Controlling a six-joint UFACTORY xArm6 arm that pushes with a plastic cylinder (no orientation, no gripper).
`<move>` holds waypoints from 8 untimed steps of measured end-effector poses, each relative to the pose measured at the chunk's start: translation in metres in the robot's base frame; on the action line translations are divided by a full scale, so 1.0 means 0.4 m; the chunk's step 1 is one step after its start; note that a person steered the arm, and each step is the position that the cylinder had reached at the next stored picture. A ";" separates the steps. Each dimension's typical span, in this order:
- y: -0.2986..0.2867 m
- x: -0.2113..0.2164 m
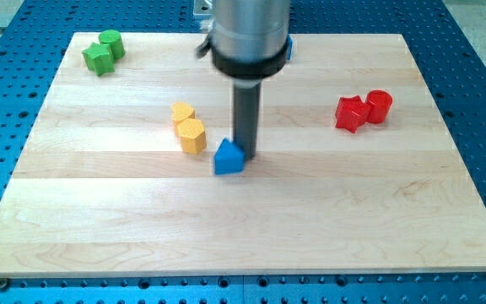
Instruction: Push the blue cube into the blue triangle
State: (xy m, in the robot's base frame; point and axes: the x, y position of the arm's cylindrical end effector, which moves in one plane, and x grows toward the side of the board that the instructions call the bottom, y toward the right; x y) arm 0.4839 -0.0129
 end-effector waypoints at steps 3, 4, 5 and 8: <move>-0.112 0.220; -0.062 0.178; 0.092 -0.022; 0.414 -0.538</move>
State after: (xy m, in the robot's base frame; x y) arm 0.2686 0.1527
